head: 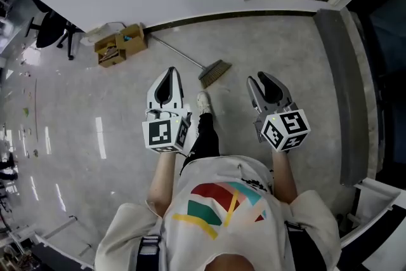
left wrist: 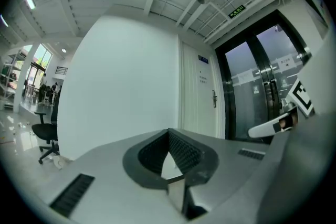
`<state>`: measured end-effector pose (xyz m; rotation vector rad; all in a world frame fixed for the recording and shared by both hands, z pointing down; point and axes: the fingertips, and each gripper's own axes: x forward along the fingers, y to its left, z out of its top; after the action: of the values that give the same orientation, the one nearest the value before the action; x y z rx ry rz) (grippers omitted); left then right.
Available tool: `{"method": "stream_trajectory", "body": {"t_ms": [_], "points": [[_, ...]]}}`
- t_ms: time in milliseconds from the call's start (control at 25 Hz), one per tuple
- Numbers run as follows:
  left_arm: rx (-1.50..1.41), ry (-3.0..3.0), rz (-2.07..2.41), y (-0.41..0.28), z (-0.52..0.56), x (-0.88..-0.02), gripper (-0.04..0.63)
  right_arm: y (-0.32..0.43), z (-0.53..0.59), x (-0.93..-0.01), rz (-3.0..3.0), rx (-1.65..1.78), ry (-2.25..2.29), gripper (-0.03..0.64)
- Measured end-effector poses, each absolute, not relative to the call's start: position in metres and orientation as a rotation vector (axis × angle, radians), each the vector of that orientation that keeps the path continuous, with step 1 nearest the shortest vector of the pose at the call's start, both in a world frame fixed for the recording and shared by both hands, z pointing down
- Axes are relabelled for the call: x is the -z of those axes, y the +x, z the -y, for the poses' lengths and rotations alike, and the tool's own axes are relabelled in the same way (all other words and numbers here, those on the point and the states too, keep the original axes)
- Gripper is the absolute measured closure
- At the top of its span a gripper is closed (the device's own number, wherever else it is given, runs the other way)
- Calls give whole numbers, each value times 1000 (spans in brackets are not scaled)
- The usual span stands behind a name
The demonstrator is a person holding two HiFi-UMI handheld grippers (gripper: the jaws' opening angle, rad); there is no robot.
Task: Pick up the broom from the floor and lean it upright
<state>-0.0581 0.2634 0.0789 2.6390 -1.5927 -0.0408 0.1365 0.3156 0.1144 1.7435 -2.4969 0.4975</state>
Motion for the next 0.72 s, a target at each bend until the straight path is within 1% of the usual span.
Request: {"method": "stream_trajectory", "body": {"t_ms": [240, 440, 600, 720], "points": [[54, 2582, 1568, -68, -98, -86, 551, 123, -150, -115, 2468, -550, 1688, 487], [41, 2613, 1561, -74, 28, -71, 551, 116, -29, -95, 2476, -522, 1718, 486], [65, 2621, 1601, -74, 91, -66, 551, 112, 32, -101, 2481, -522, 1642, 487], [50, 2573, 1639, -72, 112, -72, 551, 112, 57, -111, 2491, -555, 1563, 488]]}}
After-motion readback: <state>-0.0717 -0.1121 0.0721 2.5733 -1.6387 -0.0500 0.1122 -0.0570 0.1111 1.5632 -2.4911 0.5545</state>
